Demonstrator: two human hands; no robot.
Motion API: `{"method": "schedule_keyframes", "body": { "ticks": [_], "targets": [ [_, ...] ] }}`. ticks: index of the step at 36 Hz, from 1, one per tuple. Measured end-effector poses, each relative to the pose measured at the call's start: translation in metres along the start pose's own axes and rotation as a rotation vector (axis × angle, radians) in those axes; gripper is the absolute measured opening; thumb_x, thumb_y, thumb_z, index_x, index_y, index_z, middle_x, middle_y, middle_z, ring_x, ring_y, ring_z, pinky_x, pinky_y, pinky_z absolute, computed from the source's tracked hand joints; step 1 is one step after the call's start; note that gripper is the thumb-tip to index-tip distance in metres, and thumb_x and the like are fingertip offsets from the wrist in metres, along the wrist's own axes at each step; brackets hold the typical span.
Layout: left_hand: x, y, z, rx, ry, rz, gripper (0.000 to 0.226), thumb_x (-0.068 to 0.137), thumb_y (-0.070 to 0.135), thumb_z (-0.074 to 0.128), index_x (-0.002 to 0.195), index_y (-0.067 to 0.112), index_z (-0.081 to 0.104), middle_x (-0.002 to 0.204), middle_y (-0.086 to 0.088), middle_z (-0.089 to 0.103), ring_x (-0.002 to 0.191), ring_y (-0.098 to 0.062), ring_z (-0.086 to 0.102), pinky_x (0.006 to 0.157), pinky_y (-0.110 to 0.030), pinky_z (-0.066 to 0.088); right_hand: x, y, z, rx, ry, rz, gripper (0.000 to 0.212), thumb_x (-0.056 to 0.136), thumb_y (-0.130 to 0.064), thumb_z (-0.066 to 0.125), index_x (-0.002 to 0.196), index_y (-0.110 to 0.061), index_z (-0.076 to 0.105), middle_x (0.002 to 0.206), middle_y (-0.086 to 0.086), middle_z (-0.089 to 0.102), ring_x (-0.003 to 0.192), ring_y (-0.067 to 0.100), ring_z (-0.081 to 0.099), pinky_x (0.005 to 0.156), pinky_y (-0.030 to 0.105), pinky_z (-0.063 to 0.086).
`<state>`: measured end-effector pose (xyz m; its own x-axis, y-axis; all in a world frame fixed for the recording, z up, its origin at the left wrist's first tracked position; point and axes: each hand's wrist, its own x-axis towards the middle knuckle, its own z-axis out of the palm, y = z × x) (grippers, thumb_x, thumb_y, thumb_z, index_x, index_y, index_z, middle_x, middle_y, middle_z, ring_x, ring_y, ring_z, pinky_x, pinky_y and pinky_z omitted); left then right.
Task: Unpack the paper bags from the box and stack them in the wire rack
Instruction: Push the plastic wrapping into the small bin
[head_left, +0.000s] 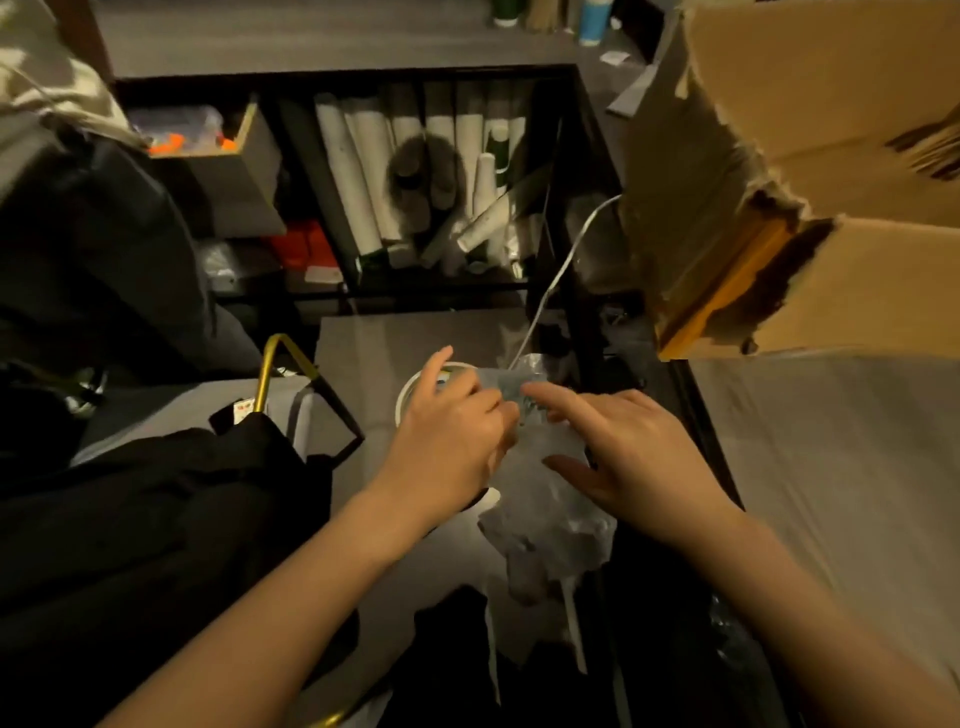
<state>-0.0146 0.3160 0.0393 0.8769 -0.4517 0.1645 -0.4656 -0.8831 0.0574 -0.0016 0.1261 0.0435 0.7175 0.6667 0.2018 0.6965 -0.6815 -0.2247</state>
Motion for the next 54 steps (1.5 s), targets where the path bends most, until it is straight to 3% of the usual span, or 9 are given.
{"method": "schedule_keyframes", "body": {
  "ticks": [8,13,18,22,33,39,45,50,54],
  "targets": [
    [-0.011,-0.055,0.046,-0.085,-0.068,-0.049,0.013,0.069,0.015,0.078,0.076,0.015,0.068,0.071,0.001,0.065,0.078,-0.025,0.062,0.102,-0.055,0.037,0.055,-0.011,0.066,-0.021,-0.138,0.053,0.042,0.064,-0.014,0.076,0.104,-0.019,0.066,0.066,-0.002,0.064,0.058,0.023,0.063,0.052,0.031,0.049],
    [-0.02,-0.091,0.085,-0.08,-0.144,-0.106,0.011,0.07,0.015,0.072,0.081,0.014,0.07,0.075,-0.001,0.066,0.084,-0.027,0.061,0.104,-0.042,0.017,0.084,-0.012,0.114,0.113,-0.285,0.171,0.023,0.088,-0.022,0.054,0.11,-0.023,0.06,0.094,0.001,0.068,0.088,0.027,0.064,0.071,0.037,0.051],
    [-0.026,-0.118,0.117,-0.08,-0.478,-0.25,0.051,0.092,0.036,0.048,0.14,0.02,0.038,0.136,-0.007,0.043,0.127,-0.03,0.033,0.11,-0.046,0.01,0.104,-0.005,0.168,0.218,-0.34,0.273,0.02,0.085,-0.02,0.059,0.105,-0.019,0.062,0.099,0.002,0.069,0.093,0.029,0.063,0.071,0.039,0.05],
    [-0.03,-0.139,0.143,-0.085,-0.547,-0.325,0.06,0.093,0.042,0.045,0.146,0.022,0.023,0.15,-0.007,0.024,0.137,-0.031,0.02,0.114,-0.048,0.012,0.116,0.011,0.205,0.285,-0.346,0.376,0.019,0.084,-0.016,0.063,0.103,-0.018,0.064,0.094,0.0,0.07,0.093,0.024,0.064,0.075,0.037,0.05],
    [-0.021,-0.182,0.206,-0.069,-0.488,-0.4,0.055,0.095,0.04,0.043,0.144,0.023,0.027,0.147,-0.003,0.03,0.135,-0.027,0.024,0.112,-0.044,0.016,0.158,0.081,0.326,0.399,-0.065,0.683,0.017,0.083,-0.015,0.064,0.099,-0.015,0.069,0.086,0.007,0.071,0.085,0.028,0.066,0.079,0.043,0.052],
    [-0.015,-0.177,0.237,-0.099,-0.445,-0.433,0.052,0.094,0.041,0.043,0.142,0.025,0.031,0.147,-0.002,0.032,0.134,-0.026,0.026,0.112,-0.042,0.019,0.14,0.101,0.362,0.408,-0.156,0.591,0.056,0.083,-0.021,0.069,0.135,-0.023,0.05,0.114,0.007,0.068,0.108,0.028,0.06,0.09,0.042,0.05],
    [-0.007,-0.161,0.273,-0.112,-0.475,-0.418,0.05,0.094,0.039,0.045,0.141,0.023,0.034,0.147,-0.004,0.033,0.136,-0.028,0.024,0.113,-0.043,0.017,0.095,0.113,0.386,0.41,-0.116,0.507,0.053,0.082,-0.019,0.071,0.132,-0.018,0.053,0.11,0.008,0.066,0.106,0.028,0.059,0.085,0.038,0.048],
    [-0.003,-0.145,0.327,-0.149,-0.259,-0.392,0.039,0.073,0.027,0.058,0.109,0.014,0.066,0.111,-0.01,0.064,0.105,-0.034,0.058,0.095,-0.045,0.042,0.049,0.138,0.415,0.302,-0.097,0.415,0.047,0.082,-0.021,0.072,0.125,-0.012,0.058,0.111,0.008,0.065,0.103,0.028,0.059,0.086,0.041,0.048],
    [-0.001,-0.126,0.384,-0.205,-0.148,-0.406,0.036,0.074,0.027,0.052,0.105,0.014,0.066,0.108,-0.008,0.064,0.101,-0.032,0.058,0.09,-0.036,0.031,0.009,0.158,0.449,0.214,-0.081,0.403,0.045,0.081,-0.031,0.065,0.122,-0.012,0.061,0.111,0.007,0.065,0.102,0.028,0.058,0.084,0.042,0.047]
  ]
}}
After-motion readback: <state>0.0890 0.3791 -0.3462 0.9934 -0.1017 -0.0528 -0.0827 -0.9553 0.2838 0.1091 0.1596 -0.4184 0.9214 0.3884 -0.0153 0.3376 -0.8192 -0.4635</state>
